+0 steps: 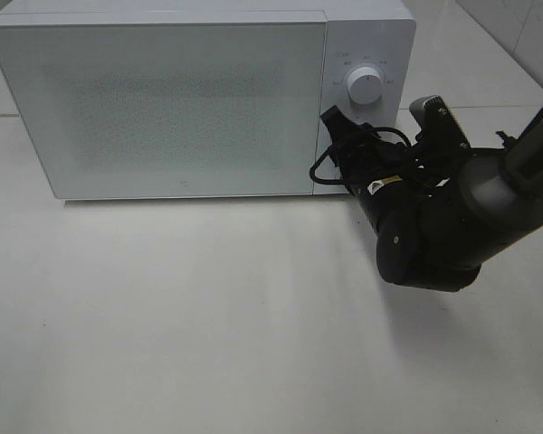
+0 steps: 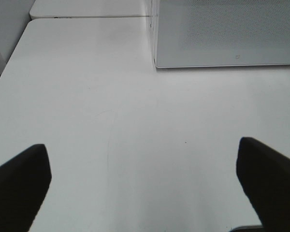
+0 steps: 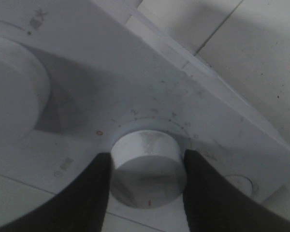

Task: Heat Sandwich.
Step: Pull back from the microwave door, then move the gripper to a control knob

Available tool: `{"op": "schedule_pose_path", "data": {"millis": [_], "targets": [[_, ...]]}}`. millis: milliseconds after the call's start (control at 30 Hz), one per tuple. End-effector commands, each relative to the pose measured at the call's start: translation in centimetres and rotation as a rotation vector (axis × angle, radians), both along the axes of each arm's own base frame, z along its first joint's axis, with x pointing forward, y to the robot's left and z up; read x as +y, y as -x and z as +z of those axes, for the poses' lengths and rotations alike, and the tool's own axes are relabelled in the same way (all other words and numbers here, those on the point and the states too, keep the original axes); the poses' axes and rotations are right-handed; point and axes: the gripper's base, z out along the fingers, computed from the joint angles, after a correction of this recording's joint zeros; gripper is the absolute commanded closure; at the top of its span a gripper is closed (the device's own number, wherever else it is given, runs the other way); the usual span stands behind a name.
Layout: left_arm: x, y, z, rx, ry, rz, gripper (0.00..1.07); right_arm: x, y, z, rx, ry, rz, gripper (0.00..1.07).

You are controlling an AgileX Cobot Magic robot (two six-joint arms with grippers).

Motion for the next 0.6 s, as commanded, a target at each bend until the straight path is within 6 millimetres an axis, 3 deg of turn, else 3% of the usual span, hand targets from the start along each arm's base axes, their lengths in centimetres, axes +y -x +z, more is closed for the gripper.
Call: {"op": "schedule_pose_path", "data": {"millis": [33,600], "targets": [[0.0,0.3,-0.1,-0.023,0.002,-0.002,0.07,0.4,-0.6,1.4,-0.089,-0.129,0.002,0.97],[0.0,0.3,-0.1,-0.023,0.002,-0.002,0.07,0.0,-0.7,2.5,-0.19,-0.534,-0.072,0.96]]}}
